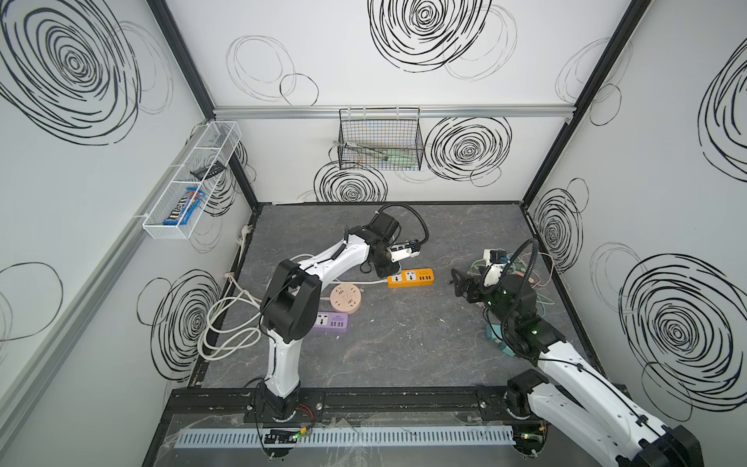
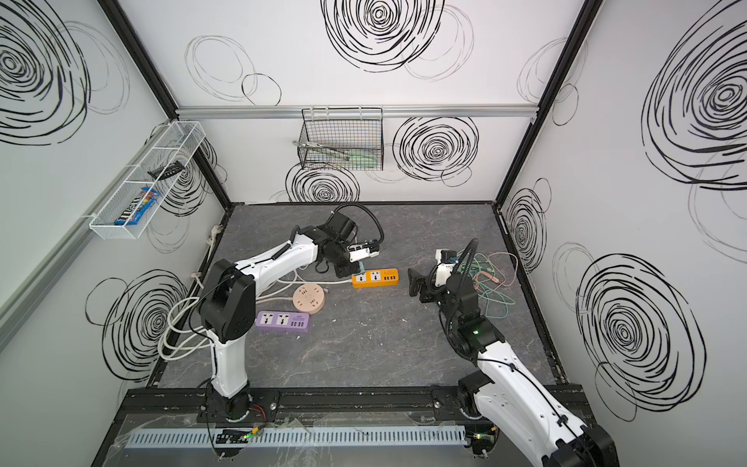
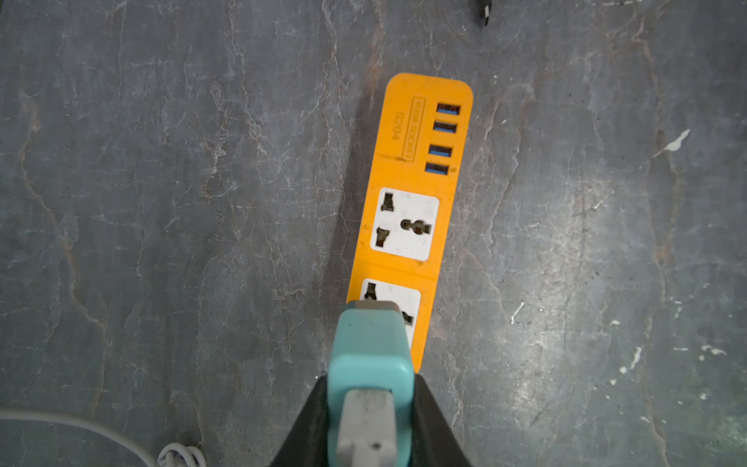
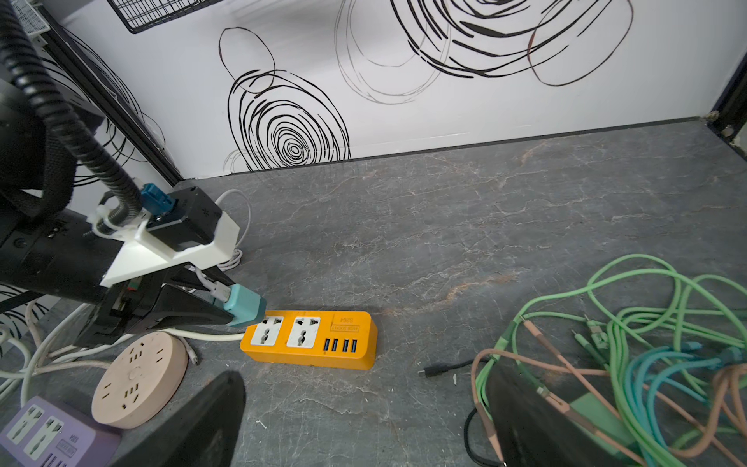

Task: Insert the plug
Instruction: 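Lower the teal charger with the left gripper into the yellow strip's socket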

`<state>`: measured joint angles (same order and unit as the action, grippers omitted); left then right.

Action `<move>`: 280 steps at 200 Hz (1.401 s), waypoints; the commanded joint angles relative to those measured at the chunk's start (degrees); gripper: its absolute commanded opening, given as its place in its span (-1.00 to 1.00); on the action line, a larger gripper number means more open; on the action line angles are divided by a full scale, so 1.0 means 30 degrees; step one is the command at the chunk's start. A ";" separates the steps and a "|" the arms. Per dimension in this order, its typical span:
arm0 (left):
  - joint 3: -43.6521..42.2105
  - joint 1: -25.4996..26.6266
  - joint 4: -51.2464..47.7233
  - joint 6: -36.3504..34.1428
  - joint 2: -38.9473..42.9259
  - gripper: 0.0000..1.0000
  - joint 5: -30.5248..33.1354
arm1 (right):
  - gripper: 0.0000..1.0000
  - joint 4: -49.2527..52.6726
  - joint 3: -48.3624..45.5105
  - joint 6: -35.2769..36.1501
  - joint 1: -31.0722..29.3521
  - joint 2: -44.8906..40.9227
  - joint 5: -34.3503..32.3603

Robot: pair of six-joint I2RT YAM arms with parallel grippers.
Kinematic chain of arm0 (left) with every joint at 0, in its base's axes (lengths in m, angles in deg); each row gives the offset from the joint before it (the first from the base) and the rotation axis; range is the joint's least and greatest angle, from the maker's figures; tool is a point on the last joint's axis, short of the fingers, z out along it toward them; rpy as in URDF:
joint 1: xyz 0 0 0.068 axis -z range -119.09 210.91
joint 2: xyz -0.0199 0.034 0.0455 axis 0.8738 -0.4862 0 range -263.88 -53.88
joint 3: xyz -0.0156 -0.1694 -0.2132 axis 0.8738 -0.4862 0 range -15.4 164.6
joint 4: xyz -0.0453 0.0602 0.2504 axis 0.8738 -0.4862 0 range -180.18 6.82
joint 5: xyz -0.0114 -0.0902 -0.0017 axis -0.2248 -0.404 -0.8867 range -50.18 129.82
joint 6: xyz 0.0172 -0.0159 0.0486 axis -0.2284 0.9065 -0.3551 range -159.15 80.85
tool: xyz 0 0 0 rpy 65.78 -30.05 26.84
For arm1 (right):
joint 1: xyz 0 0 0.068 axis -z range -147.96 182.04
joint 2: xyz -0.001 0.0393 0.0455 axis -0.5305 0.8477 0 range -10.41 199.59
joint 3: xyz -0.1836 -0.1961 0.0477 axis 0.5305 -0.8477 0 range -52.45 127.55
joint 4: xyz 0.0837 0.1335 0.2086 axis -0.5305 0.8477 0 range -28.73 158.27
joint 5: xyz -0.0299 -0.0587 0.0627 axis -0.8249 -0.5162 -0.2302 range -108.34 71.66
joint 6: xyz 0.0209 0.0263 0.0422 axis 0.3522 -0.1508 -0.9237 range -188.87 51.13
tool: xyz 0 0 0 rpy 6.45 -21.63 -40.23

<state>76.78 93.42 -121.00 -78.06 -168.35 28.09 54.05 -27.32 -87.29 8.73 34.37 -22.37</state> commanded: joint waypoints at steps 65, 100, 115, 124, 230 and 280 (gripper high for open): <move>0.1311 0.0102 -0.1242 -0.2603 -0.1510 -1.00 0.0202 | 0.95 0.0088 0.0554 -0.0278 0.0094 0.0159 0.0028; 0.2465 0.0113 -0.2901 -0.3426 -0.2160 -1.00 -0.0574 | 0.95 0.0050 0.0608 -0.0278 0.0094 0.0205 0.0056; 0.2517 0.0090 -0.2844 -0.3539 -0.2172 -1.00 -0.0635 | 0.95 -0.0033 0.0532 -0.0278 0.0093 0.0269 0.0139; 0.2630 0.0091 -0.2983 -0.3695 -0.2280 -1.00 -0.0610 | 0.95 -0.0032 0.0535 -0.0278 0.0093 0.0279 0.0181; 0.2566 -0.0406 -0.3949 -0.4431 -0.6117 -1.00 -0.0250 | 0.95 0.0263 0.1174 -0.0162 0.0116 0.1477 0.1215; 0.1054 -0.0710 -0.1360 -0.3793 -0.4074 -0.30 -0.0929 | 0.95 0.0441 0.1440 -0.0132 0.0109 0.2166 0.1344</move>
<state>85.46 91.56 -127.91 -89.28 -177.56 22.59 54.68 -25.05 -87.27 8.77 40.36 -18.92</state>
